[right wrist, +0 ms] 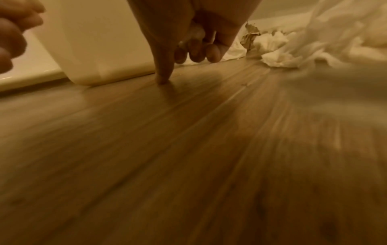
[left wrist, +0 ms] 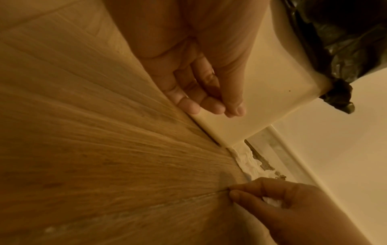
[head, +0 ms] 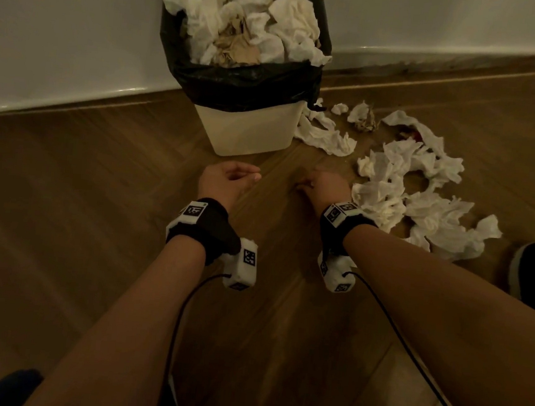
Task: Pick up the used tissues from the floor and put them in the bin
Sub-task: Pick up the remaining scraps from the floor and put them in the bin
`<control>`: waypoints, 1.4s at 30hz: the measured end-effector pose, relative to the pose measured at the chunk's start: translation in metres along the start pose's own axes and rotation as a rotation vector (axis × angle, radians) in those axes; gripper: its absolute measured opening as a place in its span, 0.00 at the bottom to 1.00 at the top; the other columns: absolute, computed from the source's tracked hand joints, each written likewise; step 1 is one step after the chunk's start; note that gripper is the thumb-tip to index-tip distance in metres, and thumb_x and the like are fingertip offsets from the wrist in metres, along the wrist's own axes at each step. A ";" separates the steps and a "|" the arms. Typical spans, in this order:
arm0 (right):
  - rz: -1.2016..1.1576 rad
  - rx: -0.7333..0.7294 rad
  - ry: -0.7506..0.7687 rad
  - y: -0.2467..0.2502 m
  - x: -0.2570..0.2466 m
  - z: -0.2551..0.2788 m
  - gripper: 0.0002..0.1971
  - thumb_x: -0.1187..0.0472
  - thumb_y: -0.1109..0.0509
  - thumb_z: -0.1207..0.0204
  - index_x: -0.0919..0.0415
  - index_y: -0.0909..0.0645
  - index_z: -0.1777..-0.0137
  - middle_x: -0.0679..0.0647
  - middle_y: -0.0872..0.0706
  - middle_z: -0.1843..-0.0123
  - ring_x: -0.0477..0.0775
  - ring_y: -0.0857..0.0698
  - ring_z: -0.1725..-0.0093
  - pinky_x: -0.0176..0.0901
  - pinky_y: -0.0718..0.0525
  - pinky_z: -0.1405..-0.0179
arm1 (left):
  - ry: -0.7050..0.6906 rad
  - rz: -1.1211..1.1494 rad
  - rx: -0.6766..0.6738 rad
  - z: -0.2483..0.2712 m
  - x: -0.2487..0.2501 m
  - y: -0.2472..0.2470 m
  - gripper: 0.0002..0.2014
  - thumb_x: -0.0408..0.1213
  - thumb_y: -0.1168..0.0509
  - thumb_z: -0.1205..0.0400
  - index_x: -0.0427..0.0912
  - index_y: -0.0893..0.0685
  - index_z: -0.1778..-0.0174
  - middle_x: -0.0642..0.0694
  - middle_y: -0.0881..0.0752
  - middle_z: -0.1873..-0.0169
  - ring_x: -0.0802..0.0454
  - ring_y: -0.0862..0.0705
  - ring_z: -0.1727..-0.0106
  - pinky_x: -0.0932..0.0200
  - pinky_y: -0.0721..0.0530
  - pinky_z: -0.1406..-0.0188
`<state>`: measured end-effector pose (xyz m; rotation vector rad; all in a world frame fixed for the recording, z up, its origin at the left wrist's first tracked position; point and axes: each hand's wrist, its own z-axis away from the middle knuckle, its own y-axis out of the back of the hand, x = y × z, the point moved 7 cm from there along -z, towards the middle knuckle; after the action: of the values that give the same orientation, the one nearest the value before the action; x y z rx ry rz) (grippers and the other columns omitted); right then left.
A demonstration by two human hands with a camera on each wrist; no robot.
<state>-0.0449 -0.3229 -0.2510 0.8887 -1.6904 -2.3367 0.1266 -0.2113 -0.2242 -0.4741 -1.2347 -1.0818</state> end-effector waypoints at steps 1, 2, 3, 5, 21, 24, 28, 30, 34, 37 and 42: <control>0.025 0.011 0.008 0.000 -0.001 0.000 0.11 0.55 0.34 0.21 0.55 0.15 0.43 0.56 0.17 0.44 0.59 0.19 0.42 0.41 0.30 0.55 | 0.000 0.002 -0.002 -0.001 0.000 -0.001 0.09 0.34 0.25 0.28 0.55 0.13 0.66 0.55 0.12 0.63 0.61 0.14 0.56 0.68 0.20 0.61; 0.054 0.019 0.019 -0.001 -0.003 0.000 0.11 0.55 0.34 0.21 0.56 0.15 0.43 0.56 0.17 0.44 0.60 0.19 0.43 0.41 0.30 0.56 | -0.001 0.003 -0.003 -0.001 0.001 -0.001 0.09 0.34 0.25 0.27 0.55 0.13 0.66 0.55 0.12 0.63 0.61 0.15 0.56 0.68 0.20 0.61; 0.085 0.019 0.032 -0.001 -0.004 0.000 0.11 0.55 0.35 0.20 0.58 0.17 0.43 0.57 0.18 0.44 0.60 0.19 0.43 0.42 0.29 0.56 | -0.004 0.004 -0.003 -0.001 0.001 -0.001 0.09 0.34 0.26 0.27 0.55 0.13 0.65 0.55 0.12 0.62 0.61 0.15 0.56 0.67 0.19 0.60; 0.145 -0.024 0.031 -0.004 -0.008 -0.003 0.14 0.54 0.38 0.18 0.61 0.20 0.40 0.59 0.20 0.41 0.60 0.19 0.43 0.44 0.25 0.53 | -0.005 0.003 -0.004 -0.001 0.003 -0.002 0.08 0.34 0.26 0.26 0.55 0.13 0.64 0.55 0.12 0.61 0.61 0.15 0.54 0.66 0.18 0.58; -0.451 0.189 -0.259 0.106 0.004 0.020 0.16 0.57 0.45 0.14 0.67 0.24 0.37 0.64 0.19 0.38 0.62 0.20 0.39 0.40 0.30 0.51 | -0.155 0.139 -0.073 0.034 0.082 -0.016 0.04 0.31 0.27 0.26 0.45 0.11 0.60 0.53 0.13 0.70 0.67 0.16 0.70 0.74 0.19 0.68; -0.533 0.313 -0.211 0.145 -0.014 0.023 0.15 0.58 0.45 0.14 0.67 0.24 0.36 0.64 0.18 0.38 0.62 0.20 0.38 0.38 0.30 0.51 | -0.274 0.097 -0.077 0.047 0.124 -0.014 0.07 0.34 0.26 0.27 0.53 0.12 0.62 0.56 0.13 0.71 0.67 0.15 0.66 0.73 0.18 0.62; -0.470 0.402 -0.037 0.201 -0.064 0.016 0.14 0.59 0.41 0.16 0.66 0.20 0.40 0.61 0.14 0.45 0.58 0.17 0.45 0.34 0.31 0.57 | -0.475 0.075 0.080 0.050 0.198 0.014 0.06 0.35 0.26 0.27 0.52 0.12 0.60 0.57 0.12 0.66 0.69 0.15 0.63 0.74 0.17 0.56; -0.418 0.400 0.064 0.224 -0.093 0.009 0.13 0.58 0.37 0.18 0.65 0.16 0.44 0.60 0.12 0.48 0.56 0.15 0.47 0.35 0.28 0.58 | -0.530 0.048 0.190 0.042 0.231 0.036 0.05 0.35 0.26 0.27 0.50 0.12 0.58 0.58 0.13 0.66 0.69 0.15 0.64 0.76 0.18 0.59; -0.276 0.349 0.167 0.250 -0.137 -0.011 0.13 0.57 0.33 0.21 0.67 0.13 0.54 0.63 0.11 0.53 0.57 0.14 0.52 0.39 0.24 0.57 | -0.572 -0.212 0.308 0.021 0.268 0.071 0.05 0.37 0.27 0.27 0.46 0.10 0.56 0.52 0.13 0.68 0.64 0.16 0.67 0.72 0.18 0.58; -0.178 0.265 0.170 0.251 -0.152 -0.027 0.13 0.58 0.33 0.22 0.68 0.12 0.54 0.62 0.10 0.52 0.56 0.15 0.56 0.37 0.24 0.60 | -0.548 -0.455 0.273 0.005 0.268 0.076 0.06 0.38 0.29 0.23 0.44 0.10 0.53 0.46 0.10 0.59 0.54 0.13 0.57 0.64 0.17 0.50; -0.021 0.183 0.133 0.244 -0.169 -0.038 0.16 0.58 0.40 0.19 0.67 0.13 0.45 0.64 0.13 0.45 0.61 0.14 0.46 0.49 0.18 0.46 | -0.561 -0.699 0.210 -0.008 0.257 0.068 0.07 0.37 0.30 0.23 0.44 0.10 0.51 0.43 0.10 0.54 0.50 0.14 0.53 0.64 0.22 0.50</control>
<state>0.0560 -0.3723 0.0265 1.0715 -1.8686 -2.1077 0.1756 -0.2894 0.0252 -0.1758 -2.0824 -1.4259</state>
